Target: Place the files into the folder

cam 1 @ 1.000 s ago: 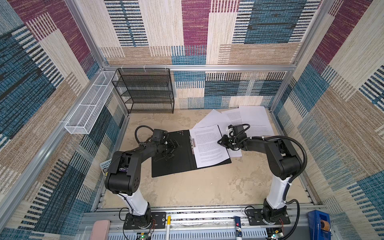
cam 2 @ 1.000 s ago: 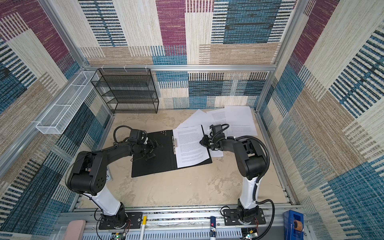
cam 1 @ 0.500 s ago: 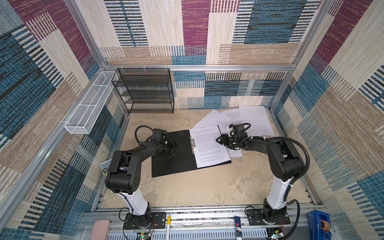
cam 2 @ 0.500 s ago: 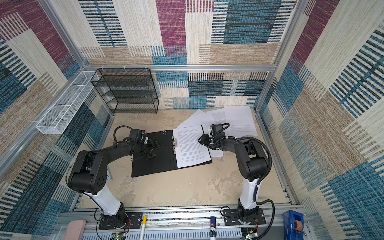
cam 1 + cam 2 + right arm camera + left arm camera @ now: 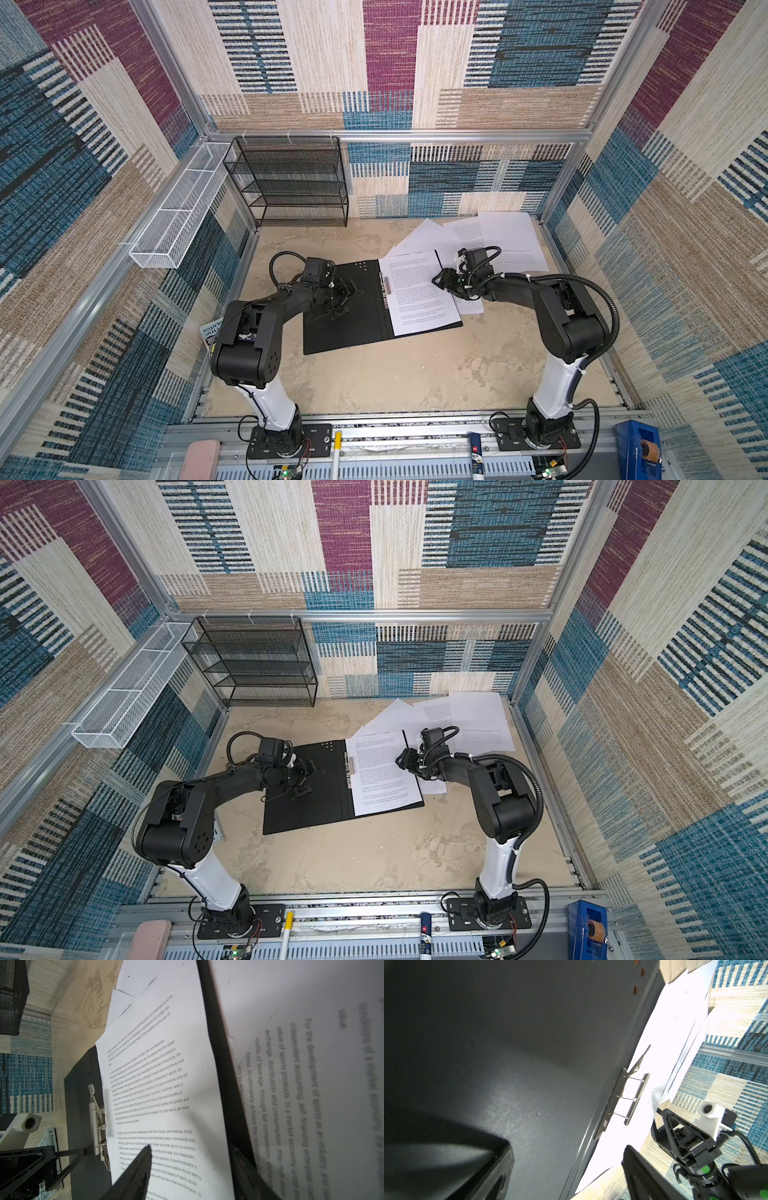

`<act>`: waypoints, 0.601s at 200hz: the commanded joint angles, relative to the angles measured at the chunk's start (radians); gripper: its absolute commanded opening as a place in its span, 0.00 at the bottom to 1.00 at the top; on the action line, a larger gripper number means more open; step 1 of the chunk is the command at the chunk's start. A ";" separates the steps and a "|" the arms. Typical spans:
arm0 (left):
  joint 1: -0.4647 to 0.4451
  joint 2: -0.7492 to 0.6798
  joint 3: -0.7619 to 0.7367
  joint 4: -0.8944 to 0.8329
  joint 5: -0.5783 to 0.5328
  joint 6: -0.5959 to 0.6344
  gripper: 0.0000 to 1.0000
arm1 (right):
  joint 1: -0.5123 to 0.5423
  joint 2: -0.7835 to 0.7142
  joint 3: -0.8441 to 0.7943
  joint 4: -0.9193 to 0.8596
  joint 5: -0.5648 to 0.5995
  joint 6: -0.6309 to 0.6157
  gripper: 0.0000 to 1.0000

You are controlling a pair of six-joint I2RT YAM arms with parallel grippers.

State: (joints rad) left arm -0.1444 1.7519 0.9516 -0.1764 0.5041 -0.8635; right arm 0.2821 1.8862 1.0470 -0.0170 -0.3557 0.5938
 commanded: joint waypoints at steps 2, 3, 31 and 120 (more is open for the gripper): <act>0.003 0.018 -0.014 -0.128 -0.098 0.017 0.85 | 0.006 -0.002 -0.009 -0.052 0.044 0.021 0.62; 0.003 0.019 -0.014 -0.128 -0.097 0.017 0.85 | 0.006 -0.003 -0.009 -0.052 0.044 0.021 0.62; 0.006 0.021 -0.015 -0.129 -0.096 0.019 0.85 | 0.010 -0.015 -0.021 -0.056 0.056 0.034 0.63; 0.014 0.024 -0.013 -0.132 -0.093 0.020 0.85 | 0.015 -0.008 0.017 -0.130 0.160 0.026 0.76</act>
State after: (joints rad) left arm -0.1333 1.7584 0.9508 -0.1749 0.5274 -0.8635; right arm 0.2955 1.8771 1.0611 -0.0467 -0.2783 0.6174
